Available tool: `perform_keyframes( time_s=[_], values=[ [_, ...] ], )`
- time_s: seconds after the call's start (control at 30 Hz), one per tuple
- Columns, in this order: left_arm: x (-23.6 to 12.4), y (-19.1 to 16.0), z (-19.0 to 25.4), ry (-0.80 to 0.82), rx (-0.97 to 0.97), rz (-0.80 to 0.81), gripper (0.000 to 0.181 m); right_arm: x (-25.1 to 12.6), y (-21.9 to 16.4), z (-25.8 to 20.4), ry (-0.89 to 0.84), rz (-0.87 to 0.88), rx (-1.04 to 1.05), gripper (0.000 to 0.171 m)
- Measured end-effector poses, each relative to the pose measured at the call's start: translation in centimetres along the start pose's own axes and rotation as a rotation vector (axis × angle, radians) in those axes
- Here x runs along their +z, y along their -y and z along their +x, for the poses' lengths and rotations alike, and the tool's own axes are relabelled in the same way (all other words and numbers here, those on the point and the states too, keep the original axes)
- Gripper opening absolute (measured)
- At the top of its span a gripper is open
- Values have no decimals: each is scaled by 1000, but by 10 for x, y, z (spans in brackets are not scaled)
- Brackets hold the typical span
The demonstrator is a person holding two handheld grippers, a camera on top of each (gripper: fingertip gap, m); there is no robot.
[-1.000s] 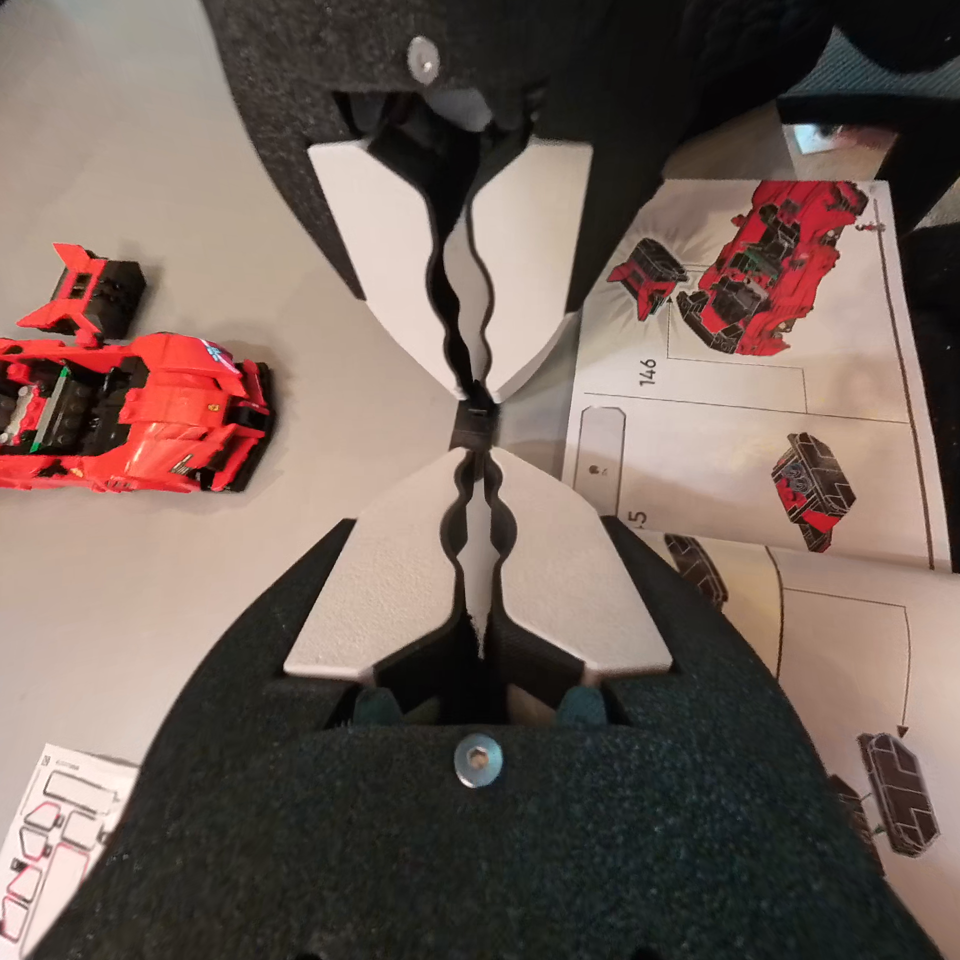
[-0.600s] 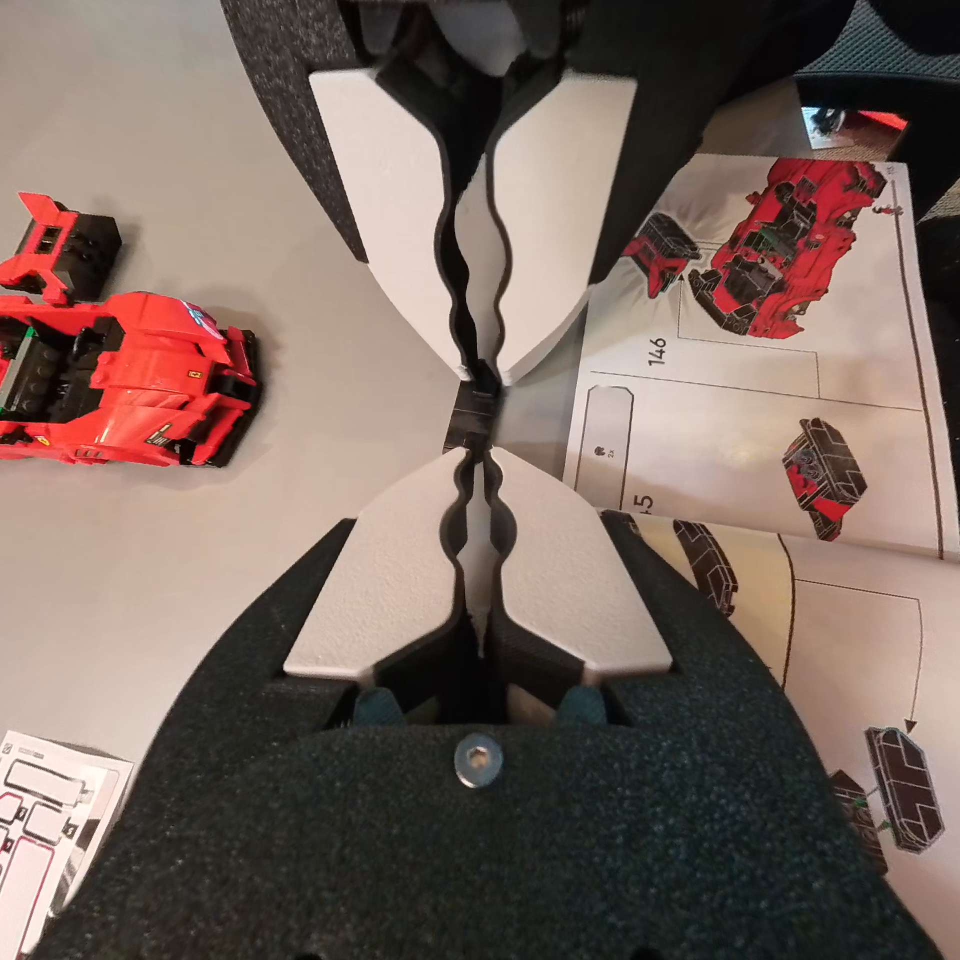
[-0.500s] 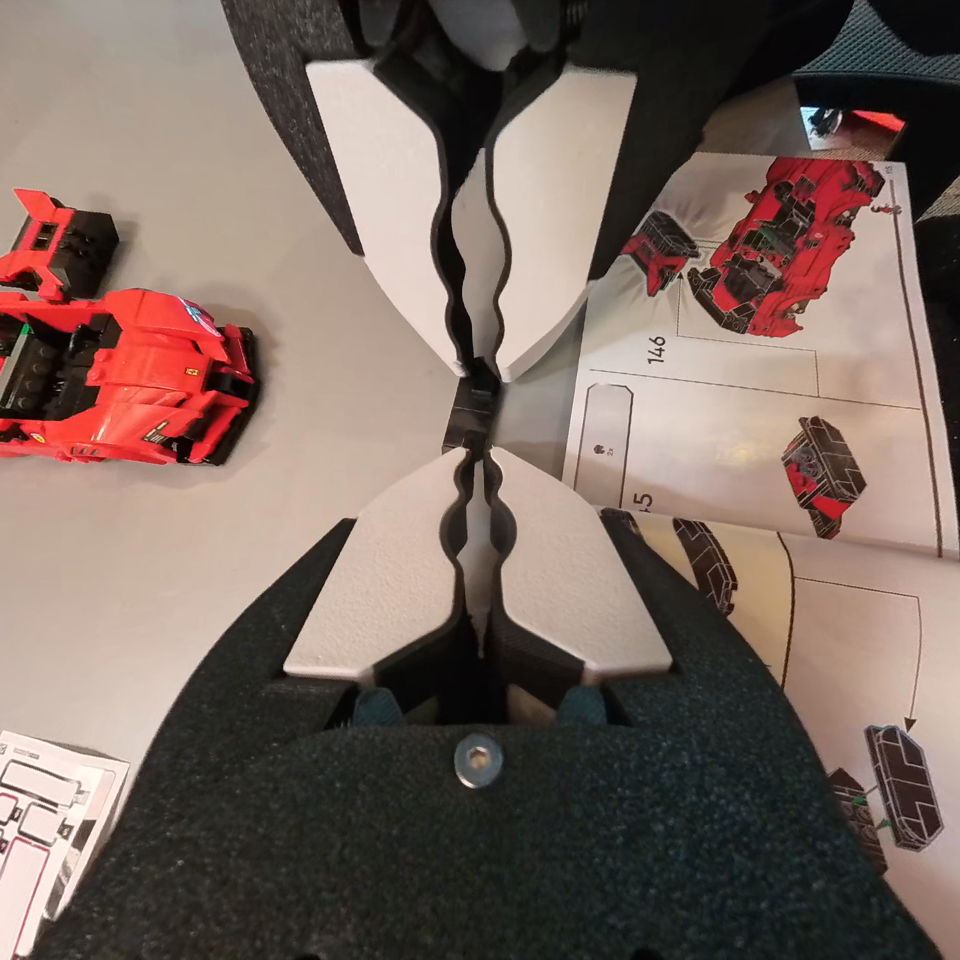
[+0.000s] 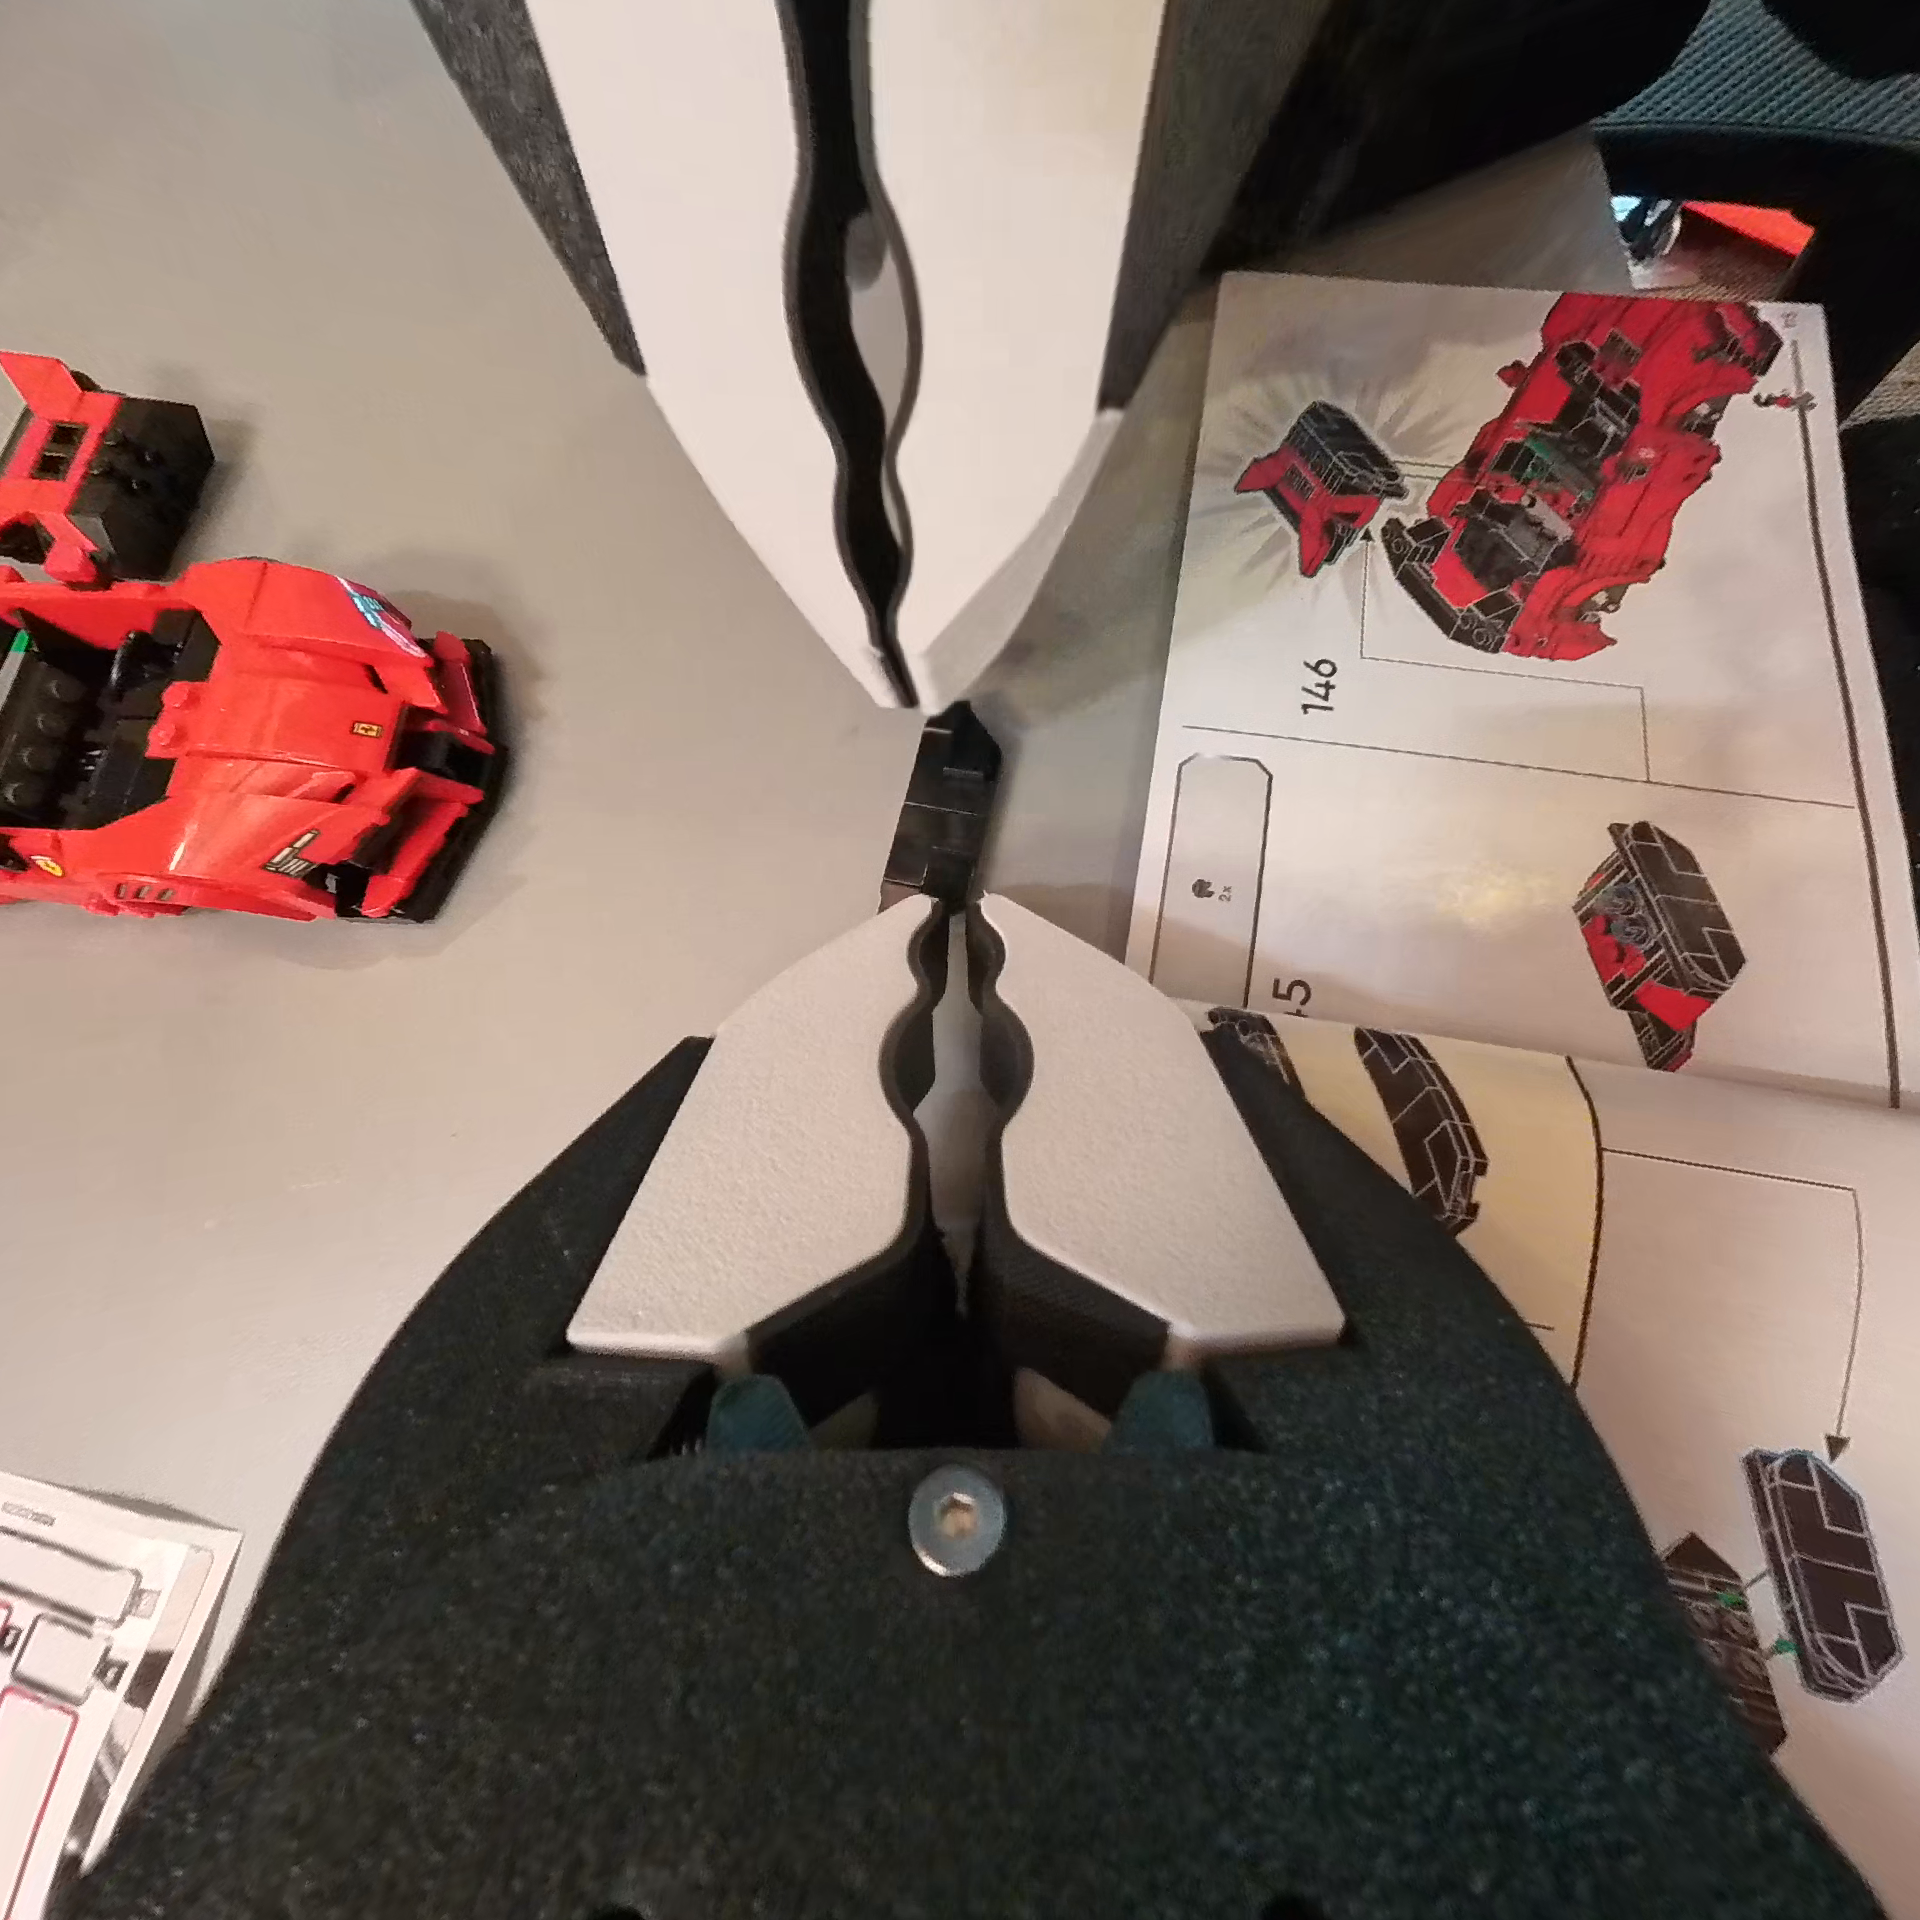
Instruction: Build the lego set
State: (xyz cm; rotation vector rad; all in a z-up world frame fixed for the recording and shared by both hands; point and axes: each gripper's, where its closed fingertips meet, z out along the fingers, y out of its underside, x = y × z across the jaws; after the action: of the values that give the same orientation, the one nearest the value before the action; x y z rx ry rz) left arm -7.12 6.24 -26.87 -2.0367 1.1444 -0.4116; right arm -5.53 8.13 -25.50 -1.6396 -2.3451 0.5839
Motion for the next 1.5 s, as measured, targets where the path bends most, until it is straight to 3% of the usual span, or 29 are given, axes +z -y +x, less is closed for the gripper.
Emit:
perform_keyframes(
  time_s=[0.27,1.5],
  values=[
    [-2,7,2,-9,14,40,13,9,-3,-4,21,-9,-24,0],
    [5,4,1,-7,2,20,3,14,-7,-7,29,-55,-28,0]
  ],
)
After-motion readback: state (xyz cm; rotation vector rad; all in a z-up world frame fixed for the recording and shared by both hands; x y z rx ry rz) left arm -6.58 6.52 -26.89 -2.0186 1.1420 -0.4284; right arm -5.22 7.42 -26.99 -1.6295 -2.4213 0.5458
